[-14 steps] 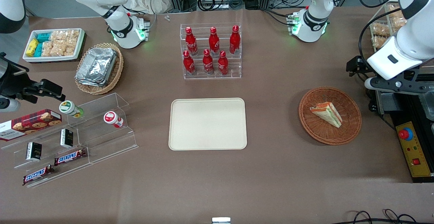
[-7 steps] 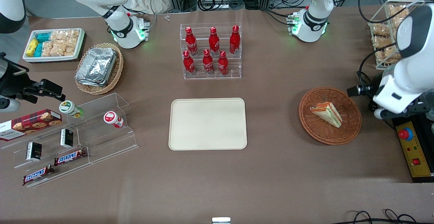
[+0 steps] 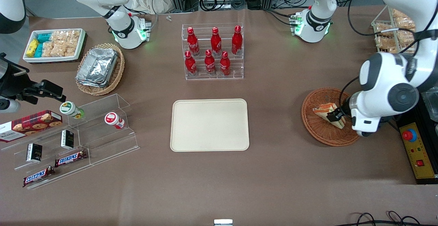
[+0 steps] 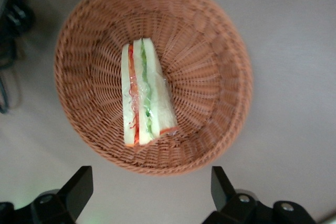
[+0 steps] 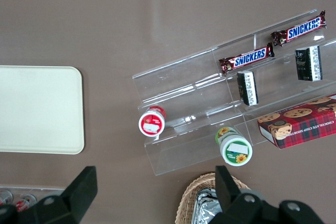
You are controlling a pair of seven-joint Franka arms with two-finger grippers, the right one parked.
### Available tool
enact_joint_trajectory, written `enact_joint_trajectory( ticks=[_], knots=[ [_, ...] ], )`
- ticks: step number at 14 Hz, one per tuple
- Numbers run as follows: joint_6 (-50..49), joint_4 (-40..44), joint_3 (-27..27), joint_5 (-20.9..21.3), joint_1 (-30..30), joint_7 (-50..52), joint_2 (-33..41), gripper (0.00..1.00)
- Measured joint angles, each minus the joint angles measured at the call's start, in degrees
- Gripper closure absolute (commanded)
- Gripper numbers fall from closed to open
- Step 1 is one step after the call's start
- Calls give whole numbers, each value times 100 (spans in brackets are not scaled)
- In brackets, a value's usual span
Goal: Place sandwich from basket to tray
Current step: 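Lower the left gripper and close it on the wrapped sandwich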
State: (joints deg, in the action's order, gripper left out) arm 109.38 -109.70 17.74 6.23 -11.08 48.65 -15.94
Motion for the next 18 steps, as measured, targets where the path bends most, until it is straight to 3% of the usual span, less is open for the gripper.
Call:
enact_joint_trajectory(
  ticks=[4, 9, 11, 12, 13, 18],
  knots=[
    [1151, -1036, -195, -41, -7, 584, -5, 0],
    [1764, -1459, -349, -84, -10, 831, -65, 4],
    [1906, -1478, -351, -84, -10, 844, -178, 61],
    [1978, -1479, -360, -84, -10, 848, -240, 84],
    [2027, -1478, -367, -84, -10, 848, -290, 100],
    [1771, -1299, -350, -73, -5, 834, -37, 100]
  ],
)
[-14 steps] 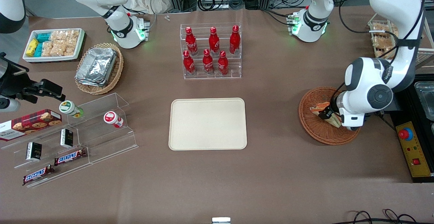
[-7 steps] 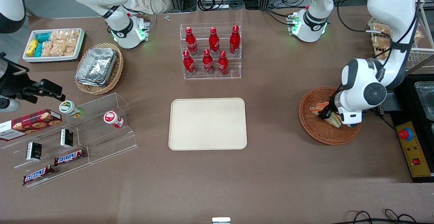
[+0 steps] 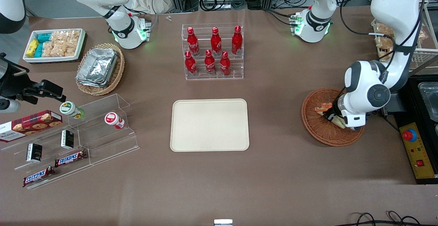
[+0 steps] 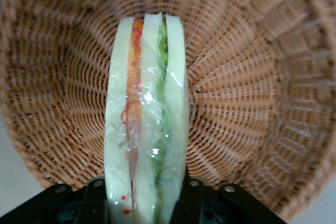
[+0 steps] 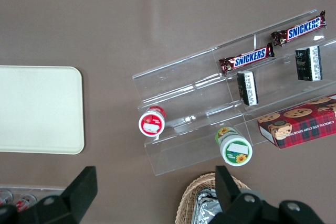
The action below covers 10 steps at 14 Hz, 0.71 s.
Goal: Place sandwich from basket to tray
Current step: 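Lower the left gripper and close it on the wrapped sandwich, then lift the sandwich and carry it with the left gripper to the tray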
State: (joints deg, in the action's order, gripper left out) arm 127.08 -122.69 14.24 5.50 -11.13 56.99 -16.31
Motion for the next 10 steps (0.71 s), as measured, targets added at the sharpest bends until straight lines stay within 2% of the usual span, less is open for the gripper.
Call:
enact_joint_trajectory(
  ticks=[4, 6, 10],
  knots=[
    [-1921, 1098, 384, -31, 74, -782, 635, 100],
    [-2781, 1843, 739, -298, 124, -1264, 715, 100],
    [-2855, 2290, 1601, -549, 206, -2137, 636, 100]
  ],
)
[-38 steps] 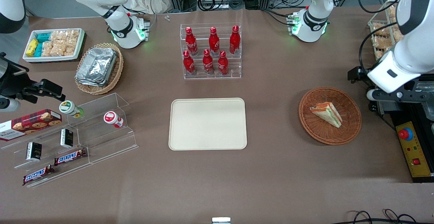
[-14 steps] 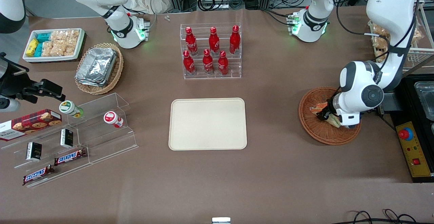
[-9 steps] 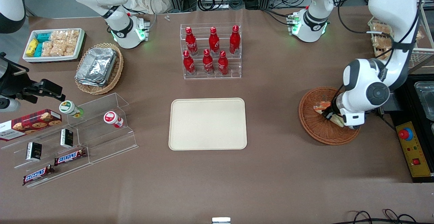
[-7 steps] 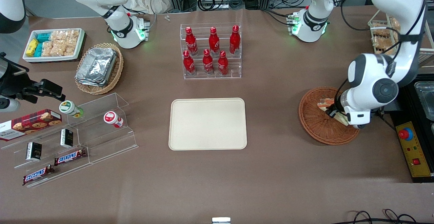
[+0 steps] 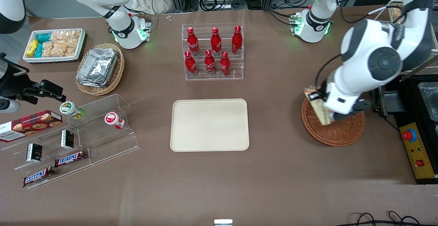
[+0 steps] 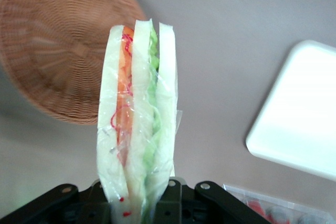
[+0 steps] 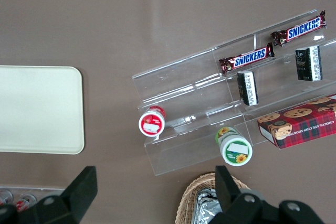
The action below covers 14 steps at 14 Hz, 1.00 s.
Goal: Place sandwich from basket to tray
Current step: 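Lift the sandwich and carry it with the left gripper to the tray, then lower the sandwich onto the cream tray and open the left gripper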
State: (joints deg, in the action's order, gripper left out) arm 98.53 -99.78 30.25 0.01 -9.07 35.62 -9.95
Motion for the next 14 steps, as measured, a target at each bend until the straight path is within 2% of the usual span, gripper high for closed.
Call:
enact_joint_trajectory(
  ticks=[2, 4, 8, 12, 14],
  knots=[
    [393, 6, 457, 21, 125, -179, -80, 100],
    [992, 3, 622, 252, 561, -198, -273, 100],
    [1965, 30, 634, 1157, 1514, 453, -1338, 100],
    [2220, 591, 617, 2313, 1967, 1283, -2828, 100],
    [2318, 857, 607, 2530, 2021, 1448, -3370, 100]
  ],
)
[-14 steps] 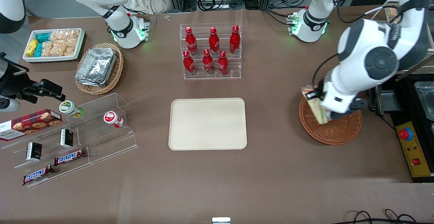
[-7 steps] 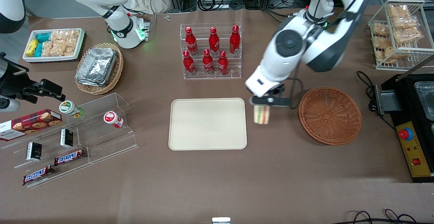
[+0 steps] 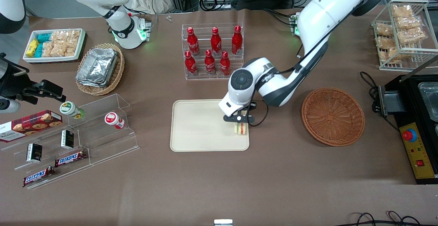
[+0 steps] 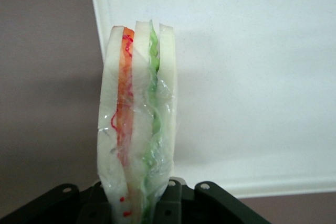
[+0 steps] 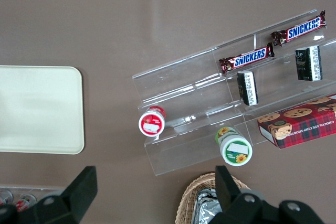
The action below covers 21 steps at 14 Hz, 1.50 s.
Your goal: Place sandwich from basket to tray
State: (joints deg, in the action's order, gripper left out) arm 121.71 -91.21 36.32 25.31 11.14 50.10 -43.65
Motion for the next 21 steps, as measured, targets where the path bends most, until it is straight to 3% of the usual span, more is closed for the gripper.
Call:
enact_joint_trajectory(
  ticks=[1, 2, 3, 9, 13, 17, 21],
  knots=[
    [115, 63, -20, 32, 1, 31, -168, 89],
    [230, 91, -69, 47, 1, 76, -268, 39],
    [314, 103, -118, 47, -2, 91, -316, 0],
    [127, 237, -131, 49, 17, 346, -262, 0],
    [-902, 530, -121, -55, -91, 652, 635, 0],
    [-1753, 554, -132, -770, -737, -202, 1926, 0],
    [-2434, 513, -169, -1540, -1588, -1694, 2523, 0]
  ],
)
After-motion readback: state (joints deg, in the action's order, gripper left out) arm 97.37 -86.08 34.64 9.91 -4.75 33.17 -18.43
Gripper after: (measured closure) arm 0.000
